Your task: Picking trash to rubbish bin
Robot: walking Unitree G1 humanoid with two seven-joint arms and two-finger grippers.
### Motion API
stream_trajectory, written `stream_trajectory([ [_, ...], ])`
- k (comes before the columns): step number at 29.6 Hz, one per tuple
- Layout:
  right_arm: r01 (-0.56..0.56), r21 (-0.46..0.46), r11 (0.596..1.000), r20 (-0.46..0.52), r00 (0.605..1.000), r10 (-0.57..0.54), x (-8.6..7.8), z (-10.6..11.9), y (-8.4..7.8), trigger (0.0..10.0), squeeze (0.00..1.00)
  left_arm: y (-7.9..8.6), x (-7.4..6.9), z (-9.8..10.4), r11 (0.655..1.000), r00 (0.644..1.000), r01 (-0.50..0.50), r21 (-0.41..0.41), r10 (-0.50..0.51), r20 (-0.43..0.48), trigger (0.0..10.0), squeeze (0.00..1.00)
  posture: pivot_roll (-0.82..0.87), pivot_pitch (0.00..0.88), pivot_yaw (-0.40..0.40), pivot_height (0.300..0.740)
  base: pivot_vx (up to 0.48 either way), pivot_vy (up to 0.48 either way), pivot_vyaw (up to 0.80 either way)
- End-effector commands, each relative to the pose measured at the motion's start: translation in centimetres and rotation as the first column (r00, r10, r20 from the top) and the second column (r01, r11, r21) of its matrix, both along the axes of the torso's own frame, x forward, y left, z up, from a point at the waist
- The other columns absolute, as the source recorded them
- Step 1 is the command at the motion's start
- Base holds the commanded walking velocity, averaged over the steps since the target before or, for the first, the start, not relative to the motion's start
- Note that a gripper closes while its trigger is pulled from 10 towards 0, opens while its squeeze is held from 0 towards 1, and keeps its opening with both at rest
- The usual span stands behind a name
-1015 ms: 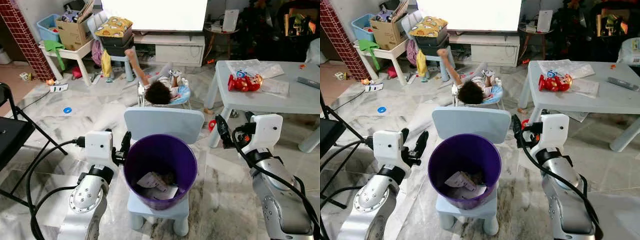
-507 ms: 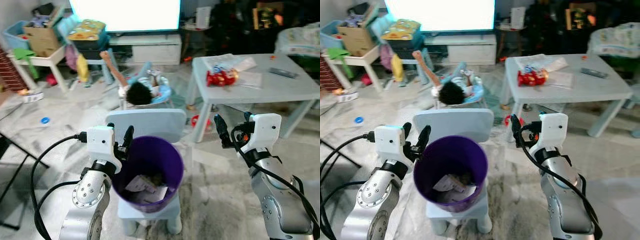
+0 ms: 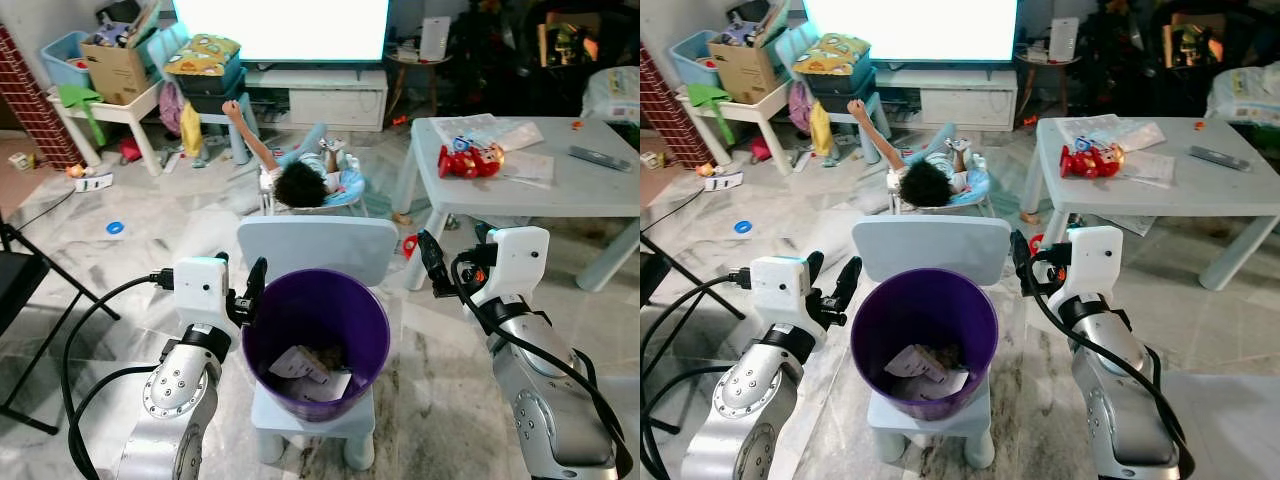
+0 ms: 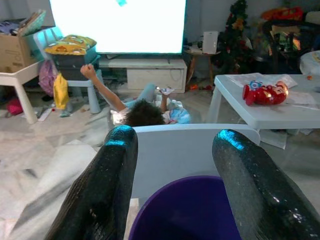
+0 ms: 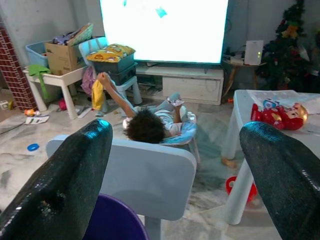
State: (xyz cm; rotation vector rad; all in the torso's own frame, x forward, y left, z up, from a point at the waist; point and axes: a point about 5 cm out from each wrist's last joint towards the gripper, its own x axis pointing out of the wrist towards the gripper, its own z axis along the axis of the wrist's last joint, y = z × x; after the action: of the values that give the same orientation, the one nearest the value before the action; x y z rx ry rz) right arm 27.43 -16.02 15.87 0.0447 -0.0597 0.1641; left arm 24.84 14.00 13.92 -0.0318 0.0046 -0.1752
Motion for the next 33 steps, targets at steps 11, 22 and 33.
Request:
stream_trajectory([
  [11, -0.005, -0.001, 1.000, 0.012, 1.000, 0.005, 0.05, 0.58, 0.02, 10.0, 1.00, -0.06, -0.12, -0.32, 1.000, 1.000, 0.009, -0.004, -0.009, -0.025, 10.0, 0.00, 0.05, 0.048, 0.011, 0.740, -0.289, 0.000, 0.00],
  [22, -0.005, -0.003, 1.000, 0.010, 1.000, 0.005, 0.03, 0.59, 0.02, 10.0, 1.00, -0.09, -0.14, -0.44, 1.000, 0.999, 0.013, -0.006, -0.013, -0.033, 10.0, 0.00, 0.05, 0.048, 0.010, 0.740, -0.337, 0.000, 0.00],
  [33, -0.005, -0.003, 1.000, 0.013, 1.000, 0.005, 0.10, 0.66, 0.06, 10.0, 1.00, -0.12, -0.13, -0.51, 1.000, 0.999, 0.014, -0.008, -0.014, -0.037, 10.0, 0.00, 0.05, 0.046, 0.010, 0.740, -0.348, 0.000, 0.00],
])
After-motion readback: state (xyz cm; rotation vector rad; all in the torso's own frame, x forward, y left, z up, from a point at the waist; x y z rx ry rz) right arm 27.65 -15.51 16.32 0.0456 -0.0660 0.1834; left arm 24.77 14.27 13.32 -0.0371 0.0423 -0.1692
